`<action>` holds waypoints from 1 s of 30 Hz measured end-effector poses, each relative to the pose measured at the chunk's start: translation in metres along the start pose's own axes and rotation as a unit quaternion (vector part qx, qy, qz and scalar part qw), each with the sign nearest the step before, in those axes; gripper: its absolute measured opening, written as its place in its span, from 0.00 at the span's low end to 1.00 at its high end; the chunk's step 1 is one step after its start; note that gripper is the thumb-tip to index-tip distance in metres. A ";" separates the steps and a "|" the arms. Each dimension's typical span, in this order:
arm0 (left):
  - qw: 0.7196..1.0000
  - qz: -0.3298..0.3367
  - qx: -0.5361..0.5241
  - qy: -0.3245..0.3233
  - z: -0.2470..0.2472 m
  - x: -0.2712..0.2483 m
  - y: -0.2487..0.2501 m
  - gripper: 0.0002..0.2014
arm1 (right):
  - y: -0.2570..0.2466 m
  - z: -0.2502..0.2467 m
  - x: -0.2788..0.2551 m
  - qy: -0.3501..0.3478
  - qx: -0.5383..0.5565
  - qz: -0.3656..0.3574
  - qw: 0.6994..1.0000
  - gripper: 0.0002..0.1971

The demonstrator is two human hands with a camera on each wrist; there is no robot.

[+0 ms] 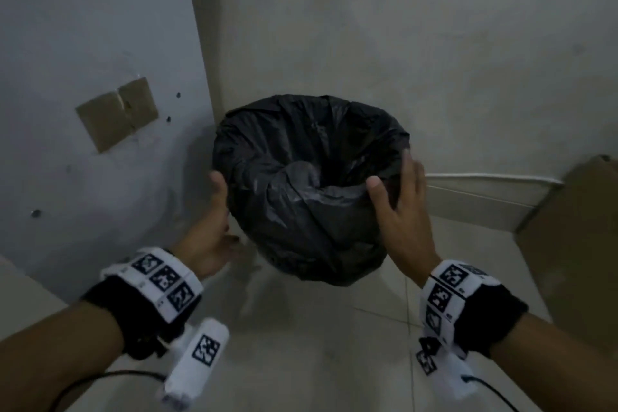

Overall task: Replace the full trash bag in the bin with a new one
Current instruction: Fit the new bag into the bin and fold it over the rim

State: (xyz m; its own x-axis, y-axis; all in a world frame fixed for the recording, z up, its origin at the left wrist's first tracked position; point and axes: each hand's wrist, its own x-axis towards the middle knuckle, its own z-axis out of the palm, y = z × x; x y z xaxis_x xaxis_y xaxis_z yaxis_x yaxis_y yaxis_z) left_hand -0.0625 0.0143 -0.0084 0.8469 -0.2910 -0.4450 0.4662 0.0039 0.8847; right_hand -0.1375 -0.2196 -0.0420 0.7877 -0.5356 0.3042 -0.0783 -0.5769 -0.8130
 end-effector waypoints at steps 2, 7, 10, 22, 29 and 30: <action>0.998 -0.048 -0.014 -0.044 0.006 -0.001 -0.025 0.30 | 0.010 0.008 -0.008 0.012 0.140 0.099 0.985 0.50; 0.976 -0.104 -0.013 -0.193 0.021 0.016 -0.061 0.41 | 0.030 0.020 -0.025 -0.113 0.305 0.372 0.869 0.60; 0.970 -0.089 -0.024 -0.225 0.024 0.026 -0.067 0.45 | 0.039 0.026 -0.027 -0.169 0.372 0.396 0.823 0.50; 0.968 0.067 0.201 -0.137 -0.007 0.063 -0.096 0.30 | 0.062 0.048 -0.018 -0.142 0.304 0.352 0.874 0.23; 0.975 0.037 0.216 -0.034 -0.004 0.105 -0.122 0.19 | 0.085 0.075 -0.010 -0.100 0.267 0.355 0.890 0.22; 0.978 0.031 0.206 -0.023 -0.003 0.109 -0.126 0.14 | 0.089 0.078 -0.010 -0.100 0.262 0.360 0.890 0.21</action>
State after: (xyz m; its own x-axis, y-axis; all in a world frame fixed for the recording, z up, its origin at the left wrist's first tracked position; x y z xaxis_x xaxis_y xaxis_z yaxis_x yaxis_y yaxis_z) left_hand -0.0283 -0.0146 -0.1687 0.8532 -0.3458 -0.3905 0.2639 -0.3596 0.8950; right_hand -0.1050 -0.2171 -0.1561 0.7451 -0.5000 -0.4415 -0.3523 0.2670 -0.8970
